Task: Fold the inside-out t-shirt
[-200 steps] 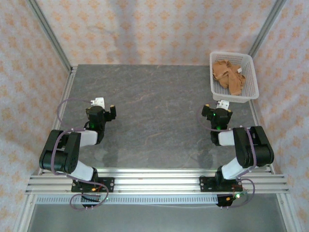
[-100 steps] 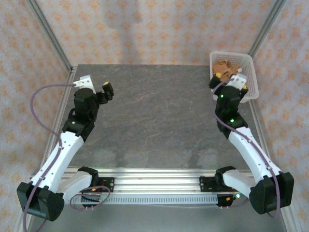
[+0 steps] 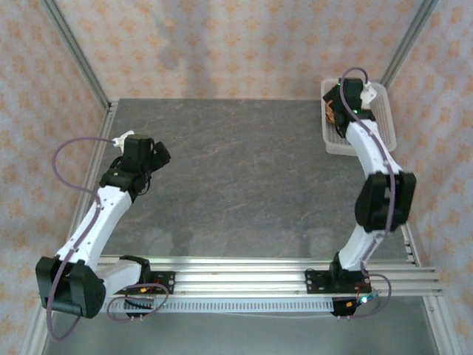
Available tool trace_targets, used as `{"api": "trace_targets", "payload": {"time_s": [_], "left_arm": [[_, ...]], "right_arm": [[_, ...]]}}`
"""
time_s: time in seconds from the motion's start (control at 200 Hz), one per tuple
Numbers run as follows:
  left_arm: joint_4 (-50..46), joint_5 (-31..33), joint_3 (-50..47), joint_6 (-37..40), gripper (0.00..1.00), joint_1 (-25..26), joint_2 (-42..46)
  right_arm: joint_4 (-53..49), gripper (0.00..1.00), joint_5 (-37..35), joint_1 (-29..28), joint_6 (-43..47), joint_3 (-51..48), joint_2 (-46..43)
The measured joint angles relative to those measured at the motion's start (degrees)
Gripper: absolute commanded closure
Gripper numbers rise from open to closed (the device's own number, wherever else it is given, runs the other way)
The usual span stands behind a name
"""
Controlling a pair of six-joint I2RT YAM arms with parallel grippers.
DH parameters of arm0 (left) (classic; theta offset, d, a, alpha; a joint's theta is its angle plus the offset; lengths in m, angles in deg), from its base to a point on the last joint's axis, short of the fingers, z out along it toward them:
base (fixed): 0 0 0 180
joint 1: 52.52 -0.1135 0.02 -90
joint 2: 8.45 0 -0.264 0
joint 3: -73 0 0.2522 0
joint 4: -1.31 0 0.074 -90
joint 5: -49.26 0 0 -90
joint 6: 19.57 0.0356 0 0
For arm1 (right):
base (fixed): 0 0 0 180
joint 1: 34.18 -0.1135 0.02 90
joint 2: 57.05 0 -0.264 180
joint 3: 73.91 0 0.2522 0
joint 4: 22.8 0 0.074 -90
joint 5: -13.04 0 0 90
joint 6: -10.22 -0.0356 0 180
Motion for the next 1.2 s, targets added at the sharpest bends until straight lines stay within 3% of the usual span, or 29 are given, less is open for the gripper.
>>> {"api": "trace_targets", "payload": {"time_s": [0.19, 0.55, 0.585, 0.686, 0.746, 0.961, 1.201], "left_arm": [[10.38, -10.51, -8.09, -3.26, 0.04, 1.07, -0.24], [17.84, -17.22, -6.4, -3.54, 0.1, 4.57, -10.29], [17.92, -17.79, -5.84, -3.48, 0.1, 5.05, -11.37], [17.97, -18.12, -4.66, -3.15, 0.11, 6.4, -13.55], [17.94, -18.16, -4.35, -2.84, 0.12, 7.15, -13.99], [16.85, -17.73, -4.17, -2.34, 0.12, 9.81, -11.61], [10.03, -15.28, -3.21, -2.45, 0.11, 11.87, 2.67]], "right_arm": [[-1.07, 0.13, 0.09, 1.27, -9.33, 7.69, 13.4], [-2.62, 0.17, -0.39, 6.99, -18.56, 28.48, 33.83], [-3.02, 0.3, -0.57, 6.99, -18.75, 30.56, 35.47], [-3.3, 0.85, -0.31, 6.99, -18.71, 34.29, 38.99], [-3.37, 1.0, 0.39, 7.06, -18.49, 34.34, 39.41], [-1.6, 1.0, 2.8, 7.3, -16.5, 28.57, 33.57], [2.05, 1.0, 2.4, 4.87, -11.8, 15.61, 11.19]]}}
